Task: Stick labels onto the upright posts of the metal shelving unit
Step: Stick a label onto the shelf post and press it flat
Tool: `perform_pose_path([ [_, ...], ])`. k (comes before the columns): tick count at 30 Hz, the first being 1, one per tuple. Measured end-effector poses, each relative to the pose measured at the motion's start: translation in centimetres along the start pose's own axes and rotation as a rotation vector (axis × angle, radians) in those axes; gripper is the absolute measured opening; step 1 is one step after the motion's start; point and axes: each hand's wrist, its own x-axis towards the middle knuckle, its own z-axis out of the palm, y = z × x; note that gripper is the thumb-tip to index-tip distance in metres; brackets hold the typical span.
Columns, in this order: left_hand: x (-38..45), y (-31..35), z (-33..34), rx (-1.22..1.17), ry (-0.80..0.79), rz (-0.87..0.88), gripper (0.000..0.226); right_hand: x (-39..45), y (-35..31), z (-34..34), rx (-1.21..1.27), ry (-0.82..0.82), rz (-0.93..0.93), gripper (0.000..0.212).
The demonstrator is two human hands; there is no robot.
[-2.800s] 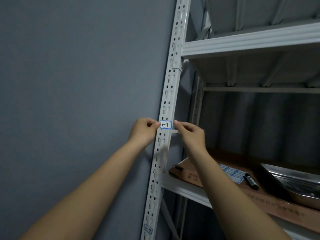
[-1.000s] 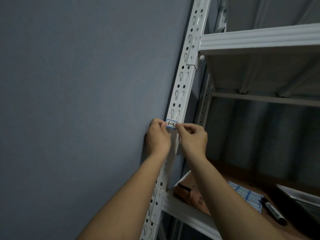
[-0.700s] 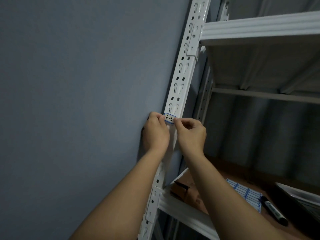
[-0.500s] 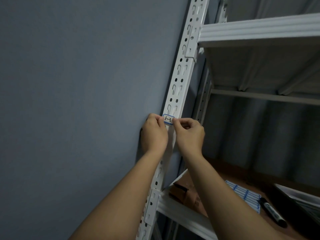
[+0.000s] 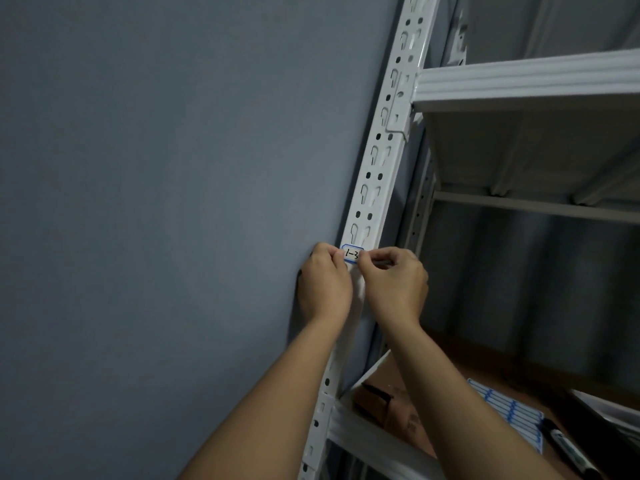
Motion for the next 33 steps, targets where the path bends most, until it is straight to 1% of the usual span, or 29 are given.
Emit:
perform_pose_path([
  [8,0.16,-0.19,0.22,-0.004,0.025,0.01,0.019,-0.35,-0.3,0.24,-0.045,0.028,-0.052,0.017],
  [19,0.21,-0.18,0.3,-0.001,0.014,0.002,0.017,-0.3,-0.38,0.29,-0.099,0.023,-0.04,0.01],
  [33,-0.03,0.04,-0.01,0.022,0.0,-0.006,0.018,-0.48,-0.91,0.34,-0.157,0.015,-0.045,0.01],
])
